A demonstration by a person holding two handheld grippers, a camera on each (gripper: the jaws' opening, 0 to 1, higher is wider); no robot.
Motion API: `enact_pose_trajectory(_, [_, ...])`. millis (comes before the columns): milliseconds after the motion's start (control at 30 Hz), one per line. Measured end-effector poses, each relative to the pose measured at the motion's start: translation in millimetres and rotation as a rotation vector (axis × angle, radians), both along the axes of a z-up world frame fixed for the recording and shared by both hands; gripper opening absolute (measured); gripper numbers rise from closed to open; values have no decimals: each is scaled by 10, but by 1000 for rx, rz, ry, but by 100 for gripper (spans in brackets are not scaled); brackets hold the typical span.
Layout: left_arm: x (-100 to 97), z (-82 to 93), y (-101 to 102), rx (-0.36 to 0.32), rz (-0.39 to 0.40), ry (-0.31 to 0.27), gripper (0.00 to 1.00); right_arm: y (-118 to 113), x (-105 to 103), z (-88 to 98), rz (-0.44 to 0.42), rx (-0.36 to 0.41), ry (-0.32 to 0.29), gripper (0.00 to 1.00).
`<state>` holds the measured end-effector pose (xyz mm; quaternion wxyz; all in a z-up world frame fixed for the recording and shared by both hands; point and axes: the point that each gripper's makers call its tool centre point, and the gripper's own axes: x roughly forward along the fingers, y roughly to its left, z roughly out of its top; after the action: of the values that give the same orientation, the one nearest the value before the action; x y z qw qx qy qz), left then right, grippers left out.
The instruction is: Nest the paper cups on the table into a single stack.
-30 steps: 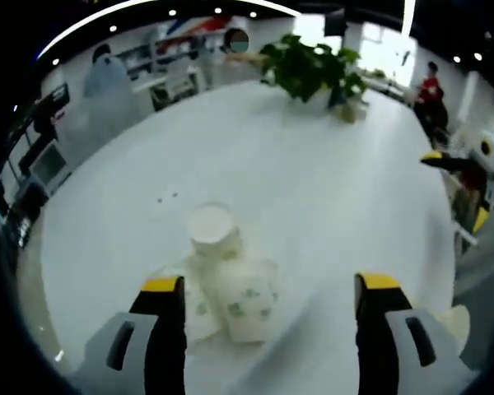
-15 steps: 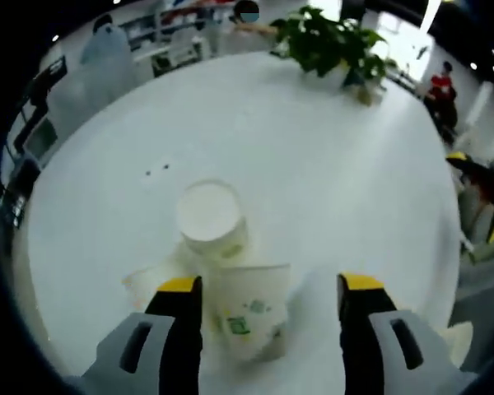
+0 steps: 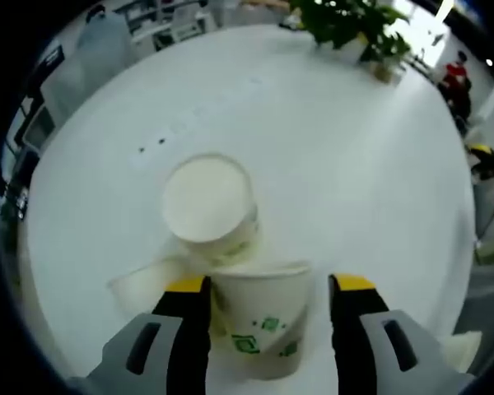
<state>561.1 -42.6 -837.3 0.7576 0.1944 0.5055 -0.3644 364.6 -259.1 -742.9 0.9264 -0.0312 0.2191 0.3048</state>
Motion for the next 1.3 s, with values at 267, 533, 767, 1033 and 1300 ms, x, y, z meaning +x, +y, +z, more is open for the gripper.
enact_pose_trajectory(267, [-13, -27, -3, 13, -7, -5, 45, 16, -3, 10, 3, -1, 0, 100])
enact_pose_trajectory(533, [-80, -15, -7, 2, -21, -2, 42, 35, -12, 10, 4, 0, 0, 100])
enact_pose_trajectory(767, [-186, 22, -2, -34, 8, 10, 41, 63, -14, 20, 9, 0, -4, 100])
enact_pose_trajectory(1033, [-329, 132, -64, -103, -27, -35, 40, 113, -26, 44, 24, -3, -9, 100])
enact_pose_trajectory(1300, [-285, 413, -111, -200, -1, -96, 39, 142, -10, 81, 37, -7, -18, 100])
